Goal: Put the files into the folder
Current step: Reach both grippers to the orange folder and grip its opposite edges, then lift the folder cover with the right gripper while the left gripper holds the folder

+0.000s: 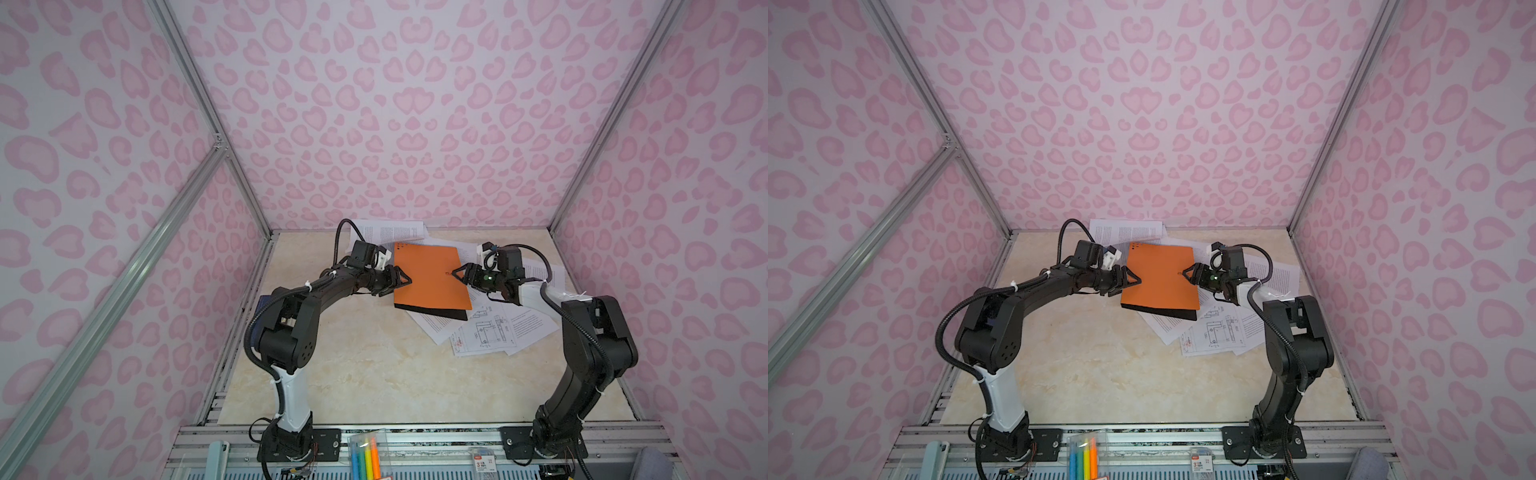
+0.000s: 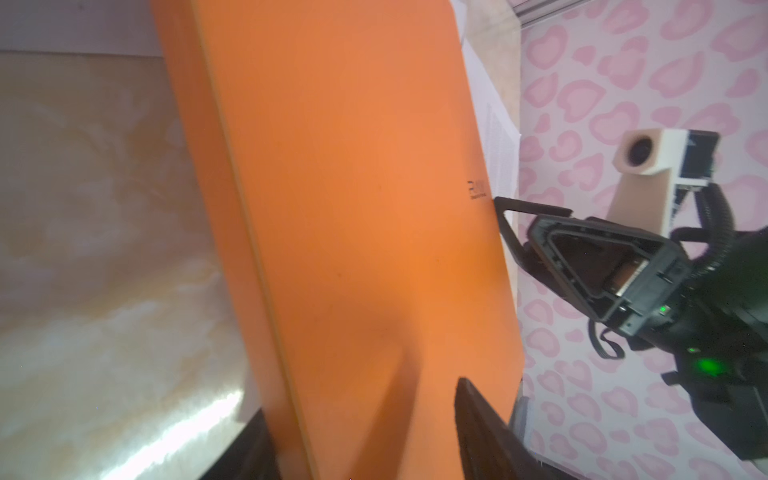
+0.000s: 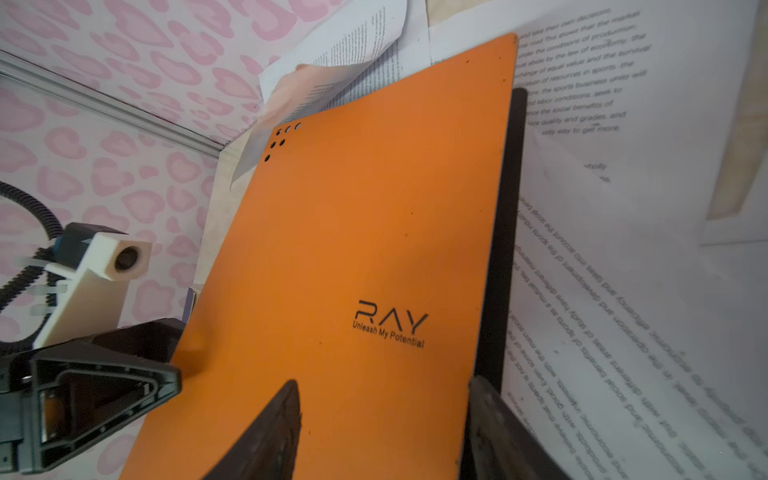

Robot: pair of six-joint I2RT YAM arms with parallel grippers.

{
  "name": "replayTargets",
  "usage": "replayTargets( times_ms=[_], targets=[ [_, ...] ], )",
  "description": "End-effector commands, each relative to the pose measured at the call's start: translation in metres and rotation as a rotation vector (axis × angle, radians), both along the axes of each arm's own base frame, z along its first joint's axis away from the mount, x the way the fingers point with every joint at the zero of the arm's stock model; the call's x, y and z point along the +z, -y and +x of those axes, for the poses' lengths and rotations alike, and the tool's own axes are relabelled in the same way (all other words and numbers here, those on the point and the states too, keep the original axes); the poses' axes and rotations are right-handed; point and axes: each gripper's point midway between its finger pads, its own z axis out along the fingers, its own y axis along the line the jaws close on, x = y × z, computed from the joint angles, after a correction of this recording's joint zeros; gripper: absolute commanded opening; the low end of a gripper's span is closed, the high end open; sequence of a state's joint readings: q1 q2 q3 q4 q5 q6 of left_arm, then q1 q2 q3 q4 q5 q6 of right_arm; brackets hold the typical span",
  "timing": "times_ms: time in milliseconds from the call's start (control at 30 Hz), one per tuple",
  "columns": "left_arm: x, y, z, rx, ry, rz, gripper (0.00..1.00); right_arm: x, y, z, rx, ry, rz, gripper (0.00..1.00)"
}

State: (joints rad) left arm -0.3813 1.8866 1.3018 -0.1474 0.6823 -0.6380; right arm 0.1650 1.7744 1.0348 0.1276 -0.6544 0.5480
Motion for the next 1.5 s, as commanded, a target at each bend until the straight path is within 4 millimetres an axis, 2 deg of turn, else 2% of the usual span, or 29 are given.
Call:
replayTargets(
  times_ms=[0, 100, 233, 367, 533, 633, 733, 900, 1067, 1200, 1367, 1433, 1467],
  targets=[
    [0.027, 0.006, -0.016, -0.051, 0.055, -0.058, 0.61, 0.012, -0.021, -0.022, 0.084, -0.02, 0.096, 0.64],
    [0.026, -0.004, -0.032, -0.038, 0.054, -0.037, 0.61, 0.021, -0.03, -0.033, 0.1, -0.012, 0.126, 0.64],
    [0.006, -0.02, -0.056, -0.013, 0.03, 0.018, 0.61, 0.028, -0.044, -0.05, 0.119, -0.008, 0.175, 0.65],
    [-0.02, -0.03, -0.077, -0.008, -0.012, 0.046, 0.61, 0.022, -0.058, -0.062, 0.137, -0.02, 0.262, 0.66],
    [-0.044, -0.038, -0.091, -0.011, -0.038, 0.081, 0.61, 0.012, -0.069, -0.067, 0.144, -0.024, 0.389, 0.67],
    [-0.053, -0.039, -0.094, -0.021, -0.05, 0.085, 0.61, 0.009, -0.073, -0.064, 0.14, -0.012, 0.475, 0.68],
    [-0.059, -0.038, -0.095, -0.03, -0.052, 0.079, 0.61, -0.011, -0.076, -0.062, 0.121, -0.054, 0.511, 0.66],
    [-0.069, -0.035, -0.095, -0.04, -0.06, 0.069, 0.61, -0.031, -0.084, -0.068, 0.112, -0.109, 0.521, 0.62],
    [-0.074, -0.033, -0.09, -0.037, -0.059, 0.063, 0.61, -0.04, -0.089, -0.077, 0.119, -0.162, 0.523, 0.6],
    [-0.081, -0.033, -0.089, -0.033, -0.069, 0.072, 0.61, -0.037, -0.091, -0.081, 0.137, -0.175, 0.54, 0.57],
    [-0.081, -0.042, -0.086, -0.003, -0.063, 0.116, 0.67, -0.04, -0.091, -0.082, 0.141, -0.185, 0.518, 0.42],
    [-0.076, -0.052, -0.082, 0.041, -0.043, 0.155, 0.78, -0.04, -0.091, -0.082, 0.139, -0.184, 0.503, 0.34],
    [-0.072, -0.058, -0.081, 0.063, -0.032, 0.176, 0.85, -0.039, -0.09, -0.082, 0.138, -0.183, 0.492, 0.26]
  ],
)
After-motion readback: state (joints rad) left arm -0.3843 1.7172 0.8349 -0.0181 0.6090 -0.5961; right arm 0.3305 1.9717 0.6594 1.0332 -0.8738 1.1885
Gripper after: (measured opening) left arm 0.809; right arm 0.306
